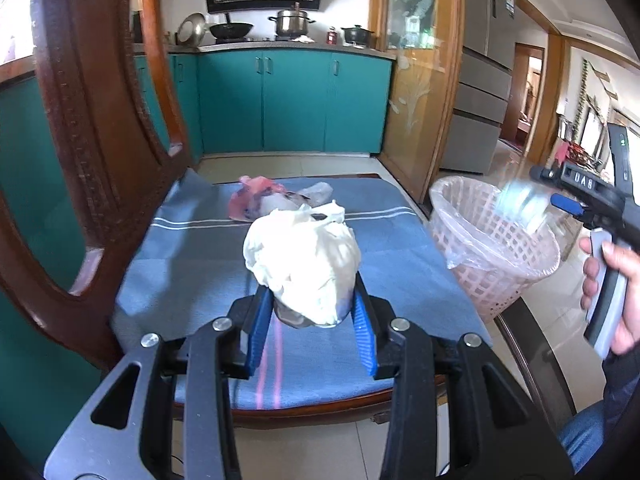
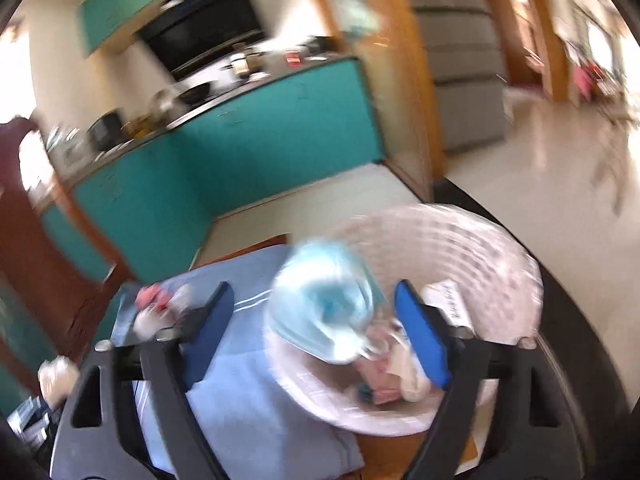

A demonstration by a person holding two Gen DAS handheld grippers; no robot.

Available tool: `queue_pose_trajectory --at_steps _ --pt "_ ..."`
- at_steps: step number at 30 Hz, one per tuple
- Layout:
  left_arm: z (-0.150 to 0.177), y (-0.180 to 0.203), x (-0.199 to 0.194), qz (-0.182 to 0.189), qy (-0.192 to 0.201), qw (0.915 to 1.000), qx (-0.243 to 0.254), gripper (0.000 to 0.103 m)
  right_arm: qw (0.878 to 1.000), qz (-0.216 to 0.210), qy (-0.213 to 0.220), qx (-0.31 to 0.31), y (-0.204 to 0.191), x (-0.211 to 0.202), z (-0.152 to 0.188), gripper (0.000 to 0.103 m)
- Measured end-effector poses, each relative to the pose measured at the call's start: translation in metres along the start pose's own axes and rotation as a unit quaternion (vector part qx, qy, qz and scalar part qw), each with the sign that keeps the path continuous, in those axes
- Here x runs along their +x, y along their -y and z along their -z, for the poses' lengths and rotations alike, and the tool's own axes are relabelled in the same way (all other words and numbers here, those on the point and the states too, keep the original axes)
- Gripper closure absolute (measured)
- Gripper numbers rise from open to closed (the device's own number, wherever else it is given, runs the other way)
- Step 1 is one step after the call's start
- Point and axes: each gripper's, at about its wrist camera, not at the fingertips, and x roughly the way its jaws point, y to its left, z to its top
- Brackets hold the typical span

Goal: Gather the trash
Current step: 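Drop the face mask into the wastebasket with the right gripper while the left gripper drops the paper, then bring both grippers back over the cushion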

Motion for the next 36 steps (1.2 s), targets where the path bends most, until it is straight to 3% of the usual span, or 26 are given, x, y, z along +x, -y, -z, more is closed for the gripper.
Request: queue_pose_trajectory --at_steps 2,7,12,14,15,16,18,23,27,31,34,36 --pt "0.0 0.011 0.005 0.012 -0.005 0.9999 0.005 0.065 0.999 -0.002 0.021 0.044 0.019 -0.01 -0.005 0.02" --pt "-0.017 0.062 0.019 0.063 -0.007 0.9976 0.026 0.064 0.979 0.051 0.147 0.13 0.059 -0.059 -0.01 0.011" --pt "-0.061 0.155 0.051 0.125 -0.007 0.989 0.078 0.062 0.966 0.064 0.185 0.168 0.081 -0.07 -0.007 0.011" --pt "-0.082 0.19 0.069 0.162 -0.012 0.9842 0.071 0.053 0.965 0.065 0.184 0.176 0.088 -0.07 -0.006 0.011" --pt "-0.09 0.204 0.08 0.177 -0.019 0.9819 0.066 0.037 0.965 0.064 0.182 0.179 0.09 -0.069 -0.006 0.011" --pt "-0.097 0.215 0.089 0.167 -0.025 0.9836 0.062 0.02 0.965 0.064 0.179 0.179 0.091 -0.066 -0.008 0.011" --pt "-0.102 0.22 0.095 0.143 -0.024 0.9878 0.057 0.016 0.967 0.062 0.171 0.178 0.091 -0.063 -0.008 0.011" --pt "-0.093 0.171 0.073 0.109 0.001 0.9928 0.049 0.01 0.976 0.05 0.154 0.149 0.077 -0.058 -0.012 0.011" --pt "-0.075 0.1 0.042 0.041 0.019 0.9984 0.035 0.008 0.987 0.042 0.122 0.094 0.05 -0.045 -0.009 0.011" --pt "-0.051 0.03 0.012 -0.026 0.033 0.9991 0.007 0.006 0.998 0.014 0.063 -0.004 -0.005 -0.024 0.007 0.011" --pt "-0.035 -0.002 0.0 -0.048 0.029 0.9983 -0.014 0.005 0.996 -0.03 0.013 -0.084 -0.055 -0.009 0.031 0.011" --pt "-0.023 -0.024 -0.001 -0.051 0.019 0.9974 -0.048 0.005 0.988 -0.063 -0.027 -0.141 -0.093 0.001 0.056 0.011"
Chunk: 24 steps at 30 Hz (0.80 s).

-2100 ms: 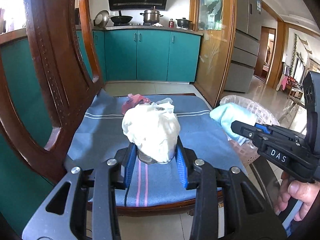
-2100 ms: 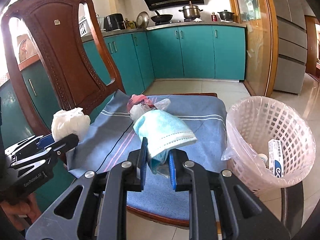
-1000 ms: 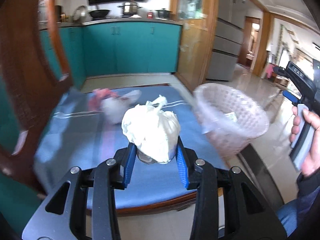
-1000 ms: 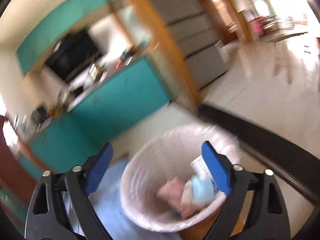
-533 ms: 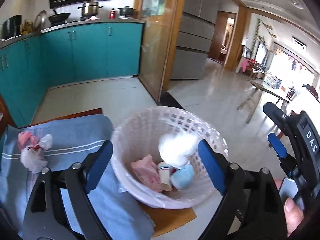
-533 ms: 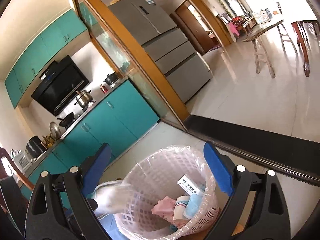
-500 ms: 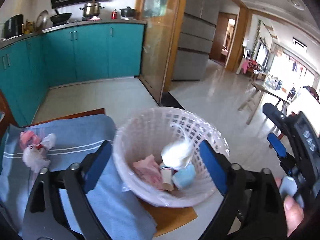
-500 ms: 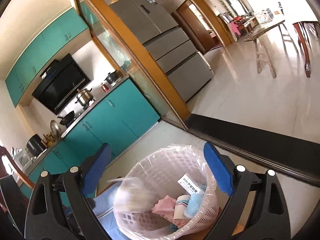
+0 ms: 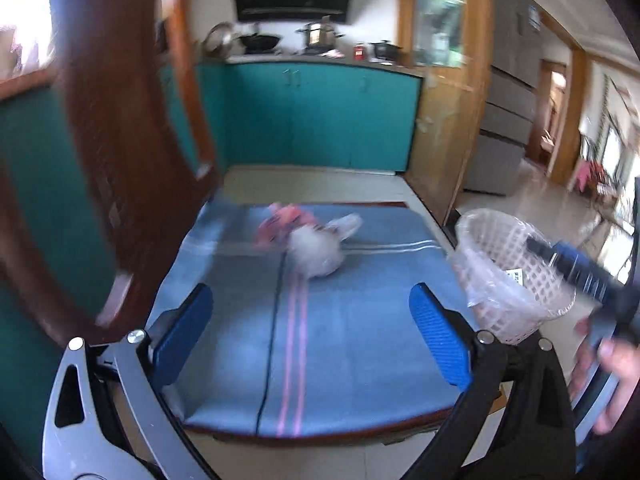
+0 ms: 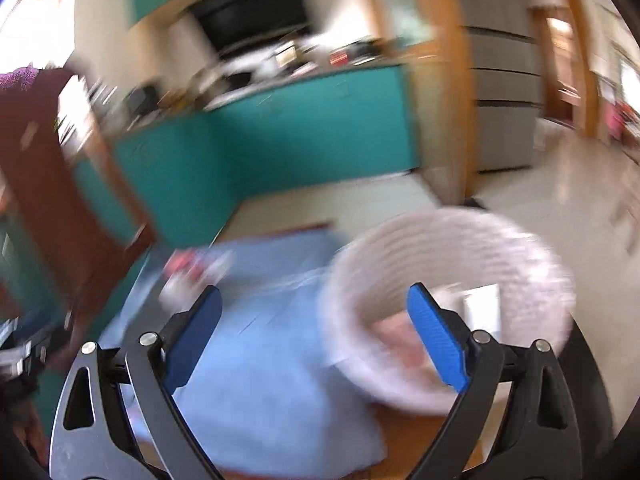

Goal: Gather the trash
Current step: 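Bring both grippers back over the cushion, then grasp the white plastic bag with the right gripper while the left gripper grasps the pink wrapper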

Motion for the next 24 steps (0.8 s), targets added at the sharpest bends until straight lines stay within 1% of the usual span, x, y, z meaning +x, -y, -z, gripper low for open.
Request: queue_pose_trajectory --at_steps 1,3,5,8,11,13,15,19,20,21,23,24 --pt "0.002 -0.006 0.003 -0.005 -0.009 0.9999 -0.009 0.005 1.0 -0.013 -0.015 -0.019 -0.015 0.007 0.005 0.011" --pt "0.003 -0.014 0.006 -0.008 -0.019 0.9998 -0.005 0.005 0.997 -0.026 -0.039 -0.059 -0.048 0.021 0.018 0.011" --pt "0.001 -0.015 0.002 -0.004 -0.008 1.0 -0.001 0.005 0.994 -0.04 -0.054 -0.084 -0.072 0.031 0.024 0.011" --pt "0.002 -0.019 0.001 -0.006 0.003 1.0 0.006 0.005 0.99 -0.055 -0.069 -0.107 -0.097 0.05 0.025 0.011" --pt "0.007 -0.027 0.011 -0.02 -0.007 0.9997 0.008 0.005 0.987 -0.063 -0.077 -0.126 -0.12 0.076 0.021 0.011" --pt "0.006 -0.037 0.017 -0.024 -0.016 0.9996 -0.004 0.005 0.984 -0.051 -0.075 -0.151 -0.135 0.097 0.017 0.011" --pt "0.002 -0.047 0.021 -0.022 -0.022 0.9993 -0.023 0.005 0.983 -0.038 -0.076 -0.163 -0.144 0.121 0.01 0.011" --pt "-0.006 -0.059 0.018 -0.015 -0.013 0.9989 -0.043 0.005 0.98 -0.02 -0.105 -0.167 -0.158 0.172 -0.006 0.012" --pt "-0.006 -0.06 0.018 -0.013 -0.014 0.9988 -0.044 0.005 0.98 -0.017 -0.109 -0.168 -0.162 0.183 -0.008 0.015" --pt "-0.006 -0.06 0.02 -0.012 -0.016 0.9988 -0.045 0.005 0.978 -0.018 -0.118 -0.169 -0.162 0.19 -0.009 0.022" --pt "-0.003 -0.057 0.024 -0.01 -0.02 0.9989 -0.04 0.005 0.971 -0.019 -0.161 -0.176 -0.166 0.209 -0.006 0.069" --pt "-0.001 -0.055 0.028 -0.009 -0.025 0.999 -0.036 0.005 0.97 -0.023 -0.172 -0.17 -0.161 0.209 -0.005 0.079"
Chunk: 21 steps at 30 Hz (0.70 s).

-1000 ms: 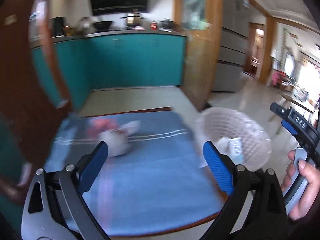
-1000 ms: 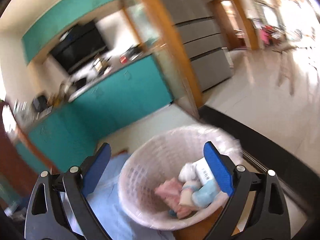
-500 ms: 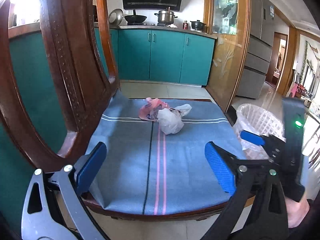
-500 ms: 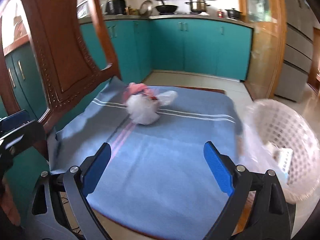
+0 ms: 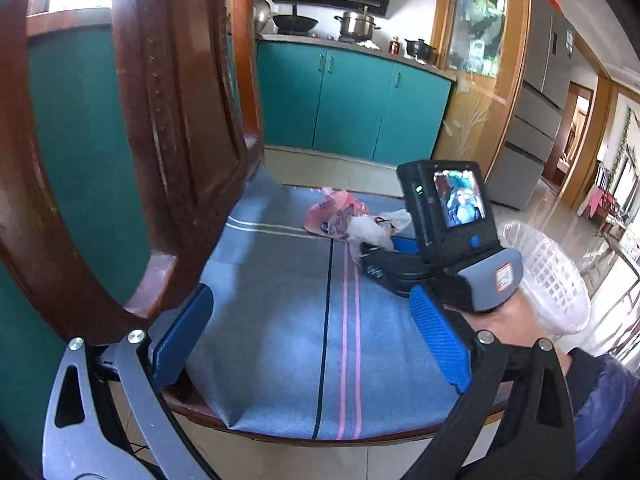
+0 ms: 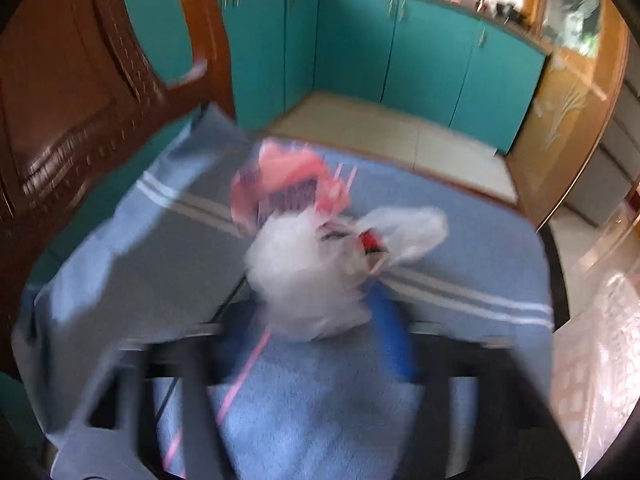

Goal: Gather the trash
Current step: 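Grasp the white plastic bag with the right gripper while the left gripper grasps the pink wrapper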

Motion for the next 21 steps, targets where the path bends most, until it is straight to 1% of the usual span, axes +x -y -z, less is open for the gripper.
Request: queue_pose_trajectory --at_steps 1,3,5,6,8,9,11,12,13,15,16,17,19,20,21 --pt "0.002 0.002 0.002 0.0 -0.002 1.0 0.003 0.005 1.0 -0.002 0.008 0.007 0.005 -0.006 0.005 0.096" --pt "0.005 0.004 0.009 -0.001 -0.006 0.9999 0.01 0.005 0.999 -0.007 0.024 0.024 0.018 -0.026 0.016 0.097" --pt "0.005 0.007 0.019 0.001 -0.014 0.9998 0.014 0.005 0.998 -0.021 0.049 0.045 0.036 -0.058 0.03 0.097" --pt "0.003 0.008 0.026 0.003 -0.017 0.9997 0.018 0.005 0.996 -0.024 0.069 0.052 0.048 -0.083 0.043 0.097" --pt "-0.002 0.013 0.04 0.006 -0.02 0.9993 0.03 0.005 0.993 -0.022 0.097 0.067 0.065 -0.114 0.062 0.097" --pt "-0.006 0.015 0.047 0.006 -0.019 0.9991 0.036 0.005 0.99 -0.034 0.102 0.094 0.079 -0.131 0.072 0.097" --pt "-0.017 0.023 0.068 -0.001 -0.014 0.9981 0.059 0.005 0.983 -0.06 0.115 0.127 0.095 -0.15 0.079 0.097" --pt "-0.023 0.028 0.08 -0.005 -0.014 0.9972 0.073 0.006 0.982 -0.055 0.126 0.133 0.102 -0.159 0.082 0.097" --pt "-0.028 0.031 0.09 -0.005 -0.016 0.9964 0.083 0.01 0.982 -0.05 0.131 0.129 0.105 -0.164 0.082 0.097" --pt "-0.041 0.039 0.118 0.007 -0.023 0.9941 0.106 0.015 0.982 -0.044 0.14 0.116 0.109 -0.168 0.082 0.097" --pt "-0.047 0.043 0.13 0.011 -0.027 0.9929 0.116 0.019 0.983 -0.04 0.141 0.114 0.111 -0.167 0.083 0.097" --pt "-0.055 0.047 0.148 0.016 -0.029 0.9914 0.127 0.021 0.983 -0.042 0.136 0.116 0.115 -0.164 0.084 0.097" --pt "-0.064 0.051 0.169 0.022 -0.034 0.9898 0.136 0.021 0.982 -0.052 0.128 0.125 0.121 -0.158 0.084 0.097" --pt "-0.069 0.052 0.183 0.022 -0.04 0.9893 0.139 0.022 0.982 -0.053 0.126 0.128 0.123 -0.157 0.084 0.097" --pt "-0.071 0.052 0.195 0.017 -0.046 0.9891 0.139 0.024 0.983 -0.054 0.124 0.127 0.125 -0.156 0.083 0.097"
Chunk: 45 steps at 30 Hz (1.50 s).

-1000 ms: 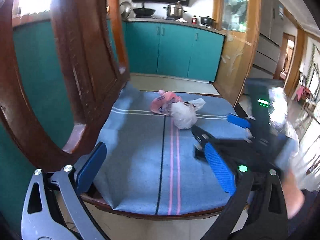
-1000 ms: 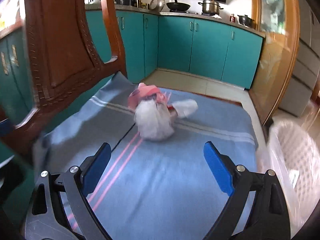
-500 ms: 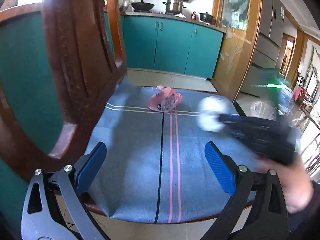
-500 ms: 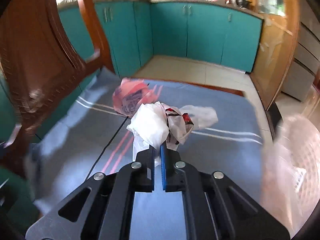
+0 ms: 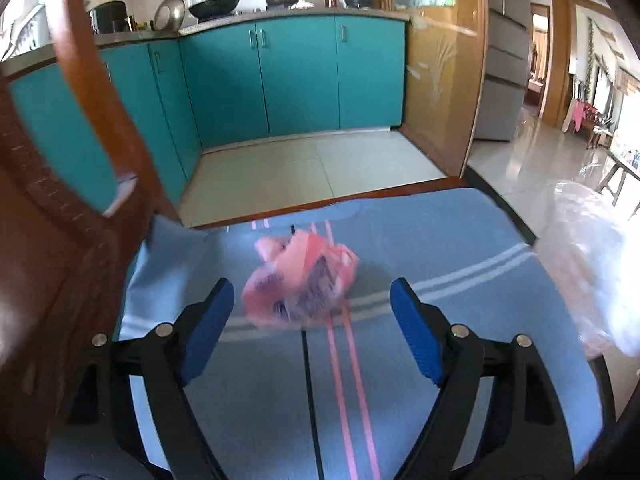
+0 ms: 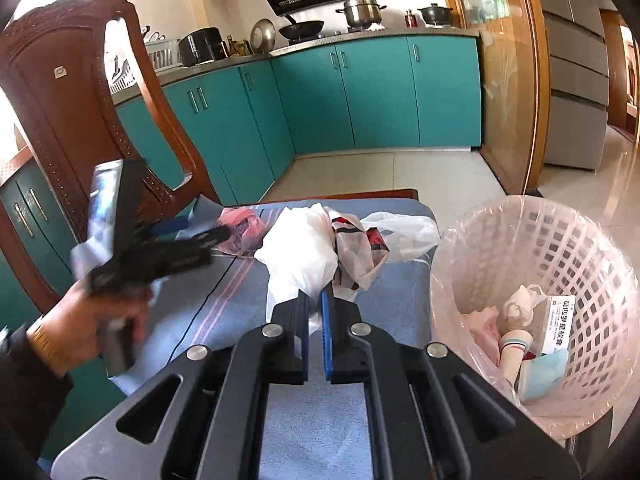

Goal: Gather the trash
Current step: 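Grasp the white plastic bag with the right gripper while the left gripper grasps the pink wrapper, then lift the white plastic bag with the right gripper while the left gripper lifts the pink wrapper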

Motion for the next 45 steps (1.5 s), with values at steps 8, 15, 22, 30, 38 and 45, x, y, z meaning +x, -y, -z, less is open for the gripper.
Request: queue_pose_trajectory --at_steps 8,15,22,30,38,45 --pt "-0.002 0.002 0.019 0.026 -0.034 0.9991 -0.009 0.083 1.0 -0.003 0.002 0.0 0.005 -0.001 -0.003 0.097" --pt "0.034 0.016 -0.094 0.023 0.019 0.9985 -0.046 0.084 1.0 -0.019 0.003 -0.004 -0.01 -0.002 -0.001 0.097" --pt "0.086 0.028 -0.188 -0.003 0.053 0.9957 -0.076 0.083 0.999 -0.039 0.005 -0.023 -0.043 -0.016 0.008 0.097" --pt "0.101 0.035 -0.194 0.009 0.061 0.9944 -0.086 0.083 0.999 -0.039 0.006 -0.037 -0.067 -0.03 0.031 0.097" --pt "0.106 0.027 -0.182 0.013 0.047 0.9946 -0.092 0.083 0.999 -0.029 -0.007 -0.045 -0.068 -0.021 0.037 0.097" --pt "0.102 0.024 -0.178 0.01 0.045 0.9943 -0.096 0.083 0.998 -0.029 -0.012 -0.05 -0.071 -0.018 0.039 0.097"
